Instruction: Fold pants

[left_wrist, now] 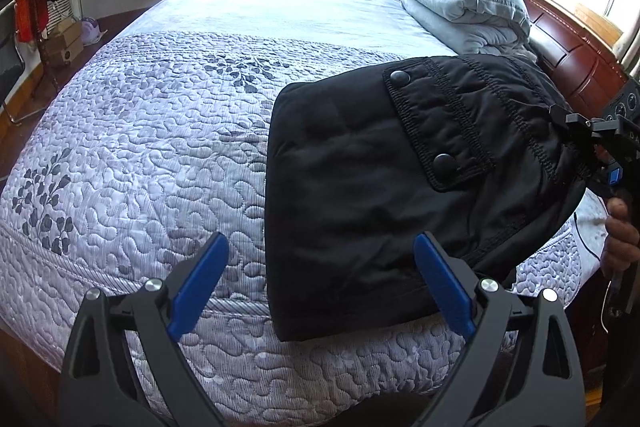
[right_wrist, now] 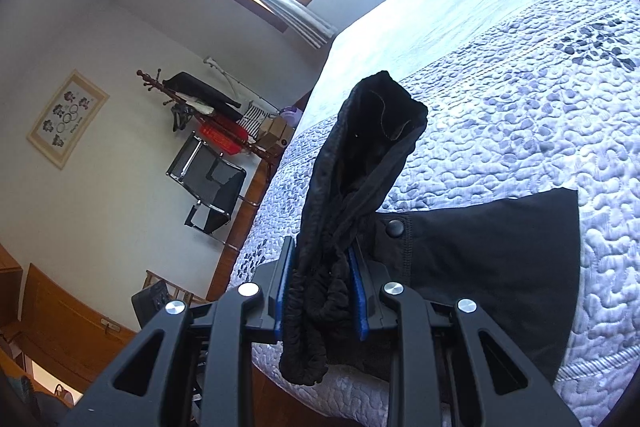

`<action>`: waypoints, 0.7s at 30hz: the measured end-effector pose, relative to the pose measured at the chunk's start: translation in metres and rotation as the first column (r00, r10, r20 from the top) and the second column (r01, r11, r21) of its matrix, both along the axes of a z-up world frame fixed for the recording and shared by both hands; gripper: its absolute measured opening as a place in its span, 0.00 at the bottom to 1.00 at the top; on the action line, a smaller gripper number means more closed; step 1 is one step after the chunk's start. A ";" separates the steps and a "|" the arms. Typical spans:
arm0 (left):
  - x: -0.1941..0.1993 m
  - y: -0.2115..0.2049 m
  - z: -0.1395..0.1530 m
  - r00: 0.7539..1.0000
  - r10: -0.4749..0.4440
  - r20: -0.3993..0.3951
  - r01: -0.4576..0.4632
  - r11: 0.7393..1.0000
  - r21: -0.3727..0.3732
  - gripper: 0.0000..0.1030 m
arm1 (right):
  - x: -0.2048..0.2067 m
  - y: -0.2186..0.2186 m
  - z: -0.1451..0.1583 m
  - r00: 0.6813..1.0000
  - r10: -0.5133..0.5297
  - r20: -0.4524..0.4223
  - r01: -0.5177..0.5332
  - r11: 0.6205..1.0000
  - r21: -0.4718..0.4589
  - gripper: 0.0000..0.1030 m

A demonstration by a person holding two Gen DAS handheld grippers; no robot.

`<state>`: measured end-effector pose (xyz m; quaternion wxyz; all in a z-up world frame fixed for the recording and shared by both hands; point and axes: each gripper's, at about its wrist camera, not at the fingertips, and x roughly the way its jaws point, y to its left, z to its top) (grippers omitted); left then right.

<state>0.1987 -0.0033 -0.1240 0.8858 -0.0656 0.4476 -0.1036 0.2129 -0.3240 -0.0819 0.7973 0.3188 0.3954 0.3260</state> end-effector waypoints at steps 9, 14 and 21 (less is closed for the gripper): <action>0.001 -0.004 -0.004 1.000 -0.012 -0.010 0.012 1.000 0.022 0.91 | -0.006 -0.018 -0.009 0.999 -0.039 -0.027 0.039 0.999 0.000 0.25; 0.001 -0.004 -0.007 1.000 -0.011 -0.016 0.012 1.000 0.028 0.91 | -0.009 -0.026 -0.014 0.998 -0.058 -0.037 0.058 0.998 -0.009 0.25; 0.003 -0.004 -0.011 1.000 -0.007 -0.031 0.008 0.999 0.035 0.92 | -0.010 -0.036 -0.028 0.994 -0.084 -0.064 0.083 0.996 -0.014 0.25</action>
